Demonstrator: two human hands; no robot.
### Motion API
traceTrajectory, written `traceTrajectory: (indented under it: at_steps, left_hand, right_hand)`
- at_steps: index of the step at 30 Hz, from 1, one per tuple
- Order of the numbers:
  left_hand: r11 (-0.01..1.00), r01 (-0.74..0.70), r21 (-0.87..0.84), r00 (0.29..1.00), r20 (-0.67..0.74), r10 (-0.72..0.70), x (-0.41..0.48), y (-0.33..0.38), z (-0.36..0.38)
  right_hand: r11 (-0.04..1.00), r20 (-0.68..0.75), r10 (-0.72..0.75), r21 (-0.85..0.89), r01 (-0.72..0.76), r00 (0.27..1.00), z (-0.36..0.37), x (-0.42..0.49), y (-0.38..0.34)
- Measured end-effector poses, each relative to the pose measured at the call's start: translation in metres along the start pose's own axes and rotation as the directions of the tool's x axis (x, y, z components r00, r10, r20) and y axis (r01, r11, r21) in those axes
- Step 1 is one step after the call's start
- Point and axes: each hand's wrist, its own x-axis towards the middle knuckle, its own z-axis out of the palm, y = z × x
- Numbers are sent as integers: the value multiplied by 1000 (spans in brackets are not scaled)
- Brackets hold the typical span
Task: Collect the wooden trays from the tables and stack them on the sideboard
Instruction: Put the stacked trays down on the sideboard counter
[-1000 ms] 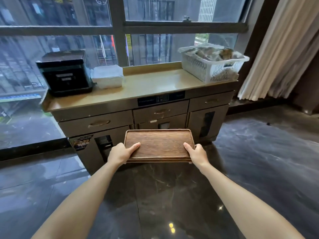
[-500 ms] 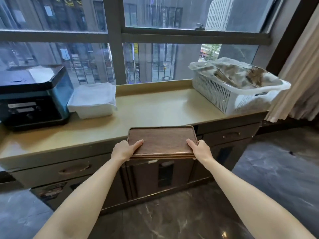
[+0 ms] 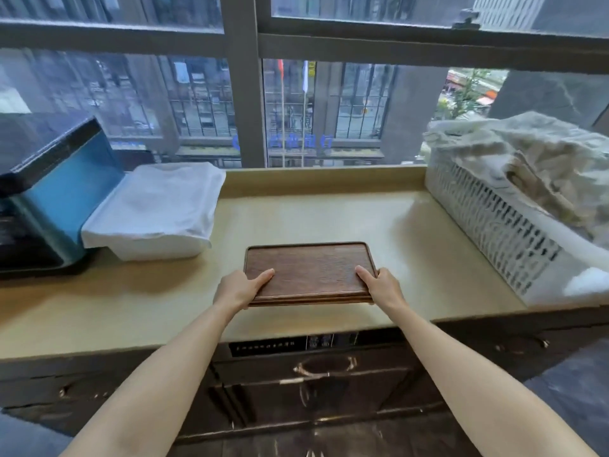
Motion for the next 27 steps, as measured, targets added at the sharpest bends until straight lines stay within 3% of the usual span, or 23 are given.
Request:
traceTrajectory:
  at_steps: [12,27]
  left_hand:
    - [990,119,-78,992,-42,-123,148,65,2]
    - [990,120,-74,992,-18,-122,261,84,4]
  right_hand:
    - [999,85,-17,-29,19,996,-2,175,-62]
    - [995,94,47,-94,-38,995,22,270,-82]
